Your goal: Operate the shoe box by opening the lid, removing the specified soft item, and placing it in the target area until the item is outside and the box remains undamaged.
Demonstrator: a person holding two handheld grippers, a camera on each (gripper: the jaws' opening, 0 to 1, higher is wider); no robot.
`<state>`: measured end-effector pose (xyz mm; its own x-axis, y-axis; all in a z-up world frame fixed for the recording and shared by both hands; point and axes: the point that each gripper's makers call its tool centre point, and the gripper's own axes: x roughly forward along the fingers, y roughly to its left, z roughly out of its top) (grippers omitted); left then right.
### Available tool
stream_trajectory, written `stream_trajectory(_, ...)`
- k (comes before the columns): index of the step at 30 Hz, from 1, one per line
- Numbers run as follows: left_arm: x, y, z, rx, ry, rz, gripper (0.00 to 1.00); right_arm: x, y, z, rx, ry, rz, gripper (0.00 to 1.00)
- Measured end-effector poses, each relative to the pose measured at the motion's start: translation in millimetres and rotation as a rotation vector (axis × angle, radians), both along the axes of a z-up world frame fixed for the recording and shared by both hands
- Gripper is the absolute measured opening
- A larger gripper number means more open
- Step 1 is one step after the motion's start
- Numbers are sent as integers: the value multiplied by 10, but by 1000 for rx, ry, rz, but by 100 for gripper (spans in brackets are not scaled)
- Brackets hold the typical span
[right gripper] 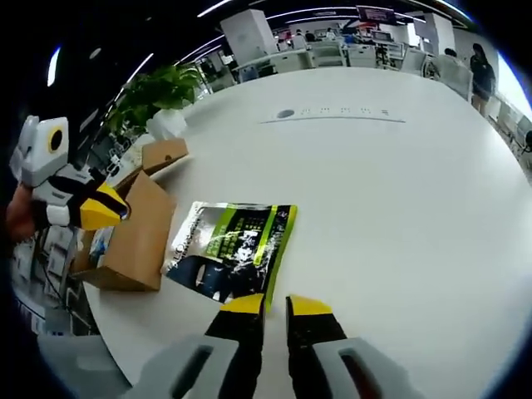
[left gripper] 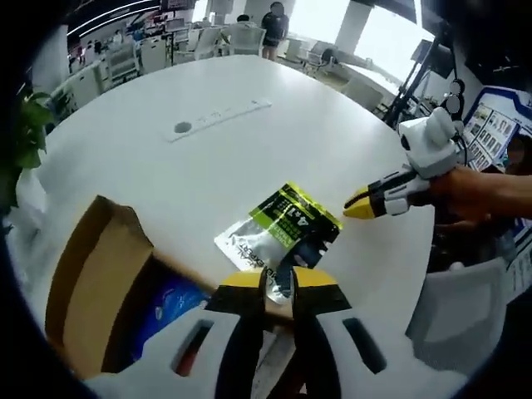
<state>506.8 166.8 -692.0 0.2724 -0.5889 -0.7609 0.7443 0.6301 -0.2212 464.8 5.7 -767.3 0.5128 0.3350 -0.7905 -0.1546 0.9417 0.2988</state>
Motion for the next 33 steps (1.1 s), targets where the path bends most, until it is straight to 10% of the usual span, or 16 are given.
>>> stream_trajectory(33,-191,696,270,-89,-48,92,19,-415,272,439,77,-85,-21,18)
